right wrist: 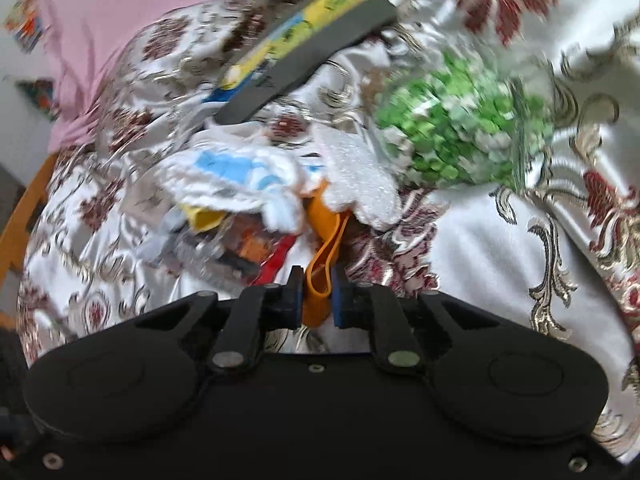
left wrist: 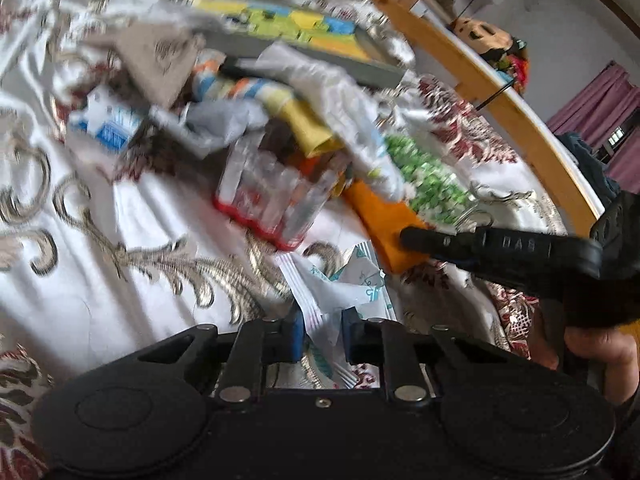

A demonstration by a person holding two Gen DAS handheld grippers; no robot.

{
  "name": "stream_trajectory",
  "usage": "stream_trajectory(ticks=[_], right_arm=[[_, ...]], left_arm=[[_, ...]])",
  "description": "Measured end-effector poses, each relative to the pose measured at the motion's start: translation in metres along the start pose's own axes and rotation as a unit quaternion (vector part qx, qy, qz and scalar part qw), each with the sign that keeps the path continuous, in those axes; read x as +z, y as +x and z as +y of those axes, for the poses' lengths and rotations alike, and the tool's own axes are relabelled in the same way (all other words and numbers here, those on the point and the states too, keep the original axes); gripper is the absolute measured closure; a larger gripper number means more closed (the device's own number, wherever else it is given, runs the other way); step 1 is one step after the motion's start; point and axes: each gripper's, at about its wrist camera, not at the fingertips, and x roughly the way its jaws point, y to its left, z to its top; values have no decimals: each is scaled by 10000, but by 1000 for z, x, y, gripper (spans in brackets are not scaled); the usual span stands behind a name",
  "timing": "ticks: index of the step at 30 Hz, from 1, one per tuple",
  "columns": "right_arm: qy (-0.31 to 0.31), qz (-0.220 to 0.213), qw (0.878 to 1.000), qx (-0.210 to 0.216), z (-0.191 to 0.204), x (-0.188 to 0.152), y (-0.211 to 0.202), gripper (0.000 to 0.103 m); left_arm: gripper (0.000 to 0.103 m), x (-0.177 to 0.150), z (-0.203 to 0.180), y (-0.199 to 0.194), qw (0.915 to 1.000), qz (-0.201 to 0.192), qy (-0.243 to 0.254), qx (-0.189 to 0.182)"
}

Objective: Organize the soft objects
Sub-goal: 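Carry both items into the metal tray and open both tools to release them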

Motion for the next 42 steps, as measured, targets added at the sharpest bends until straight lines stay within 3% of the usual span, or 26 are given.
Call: stream_trajectory(ticks=[6,13,19,26,36,42], right_arm=[[-737,-659,9951,-69,28,-11,-38,97],[-1337,-1533,9789,-212,52,-16,-77,97],[-1510,-2453,9576,-98,53,13,-90,97],[-1455,-3164,9374,-4,41,74,-74,97],[-993,-2970,9496,152,6,176,14,97],[-951,-2596,9606,279,-8,220,64,96]], left_arm=[[84,-2,-23,-32,9977,-605,289,35],[84,6,-40,-60,9901,-1305,470,228],[84,49,-58,-66,9783,-1908,612,525],[84,129,-87,-31,9675,-2278,818,737],[84,233,-92,65,9662,-2211,644,1155],[84,275,-72,118,9696,-2028,56,1365]])
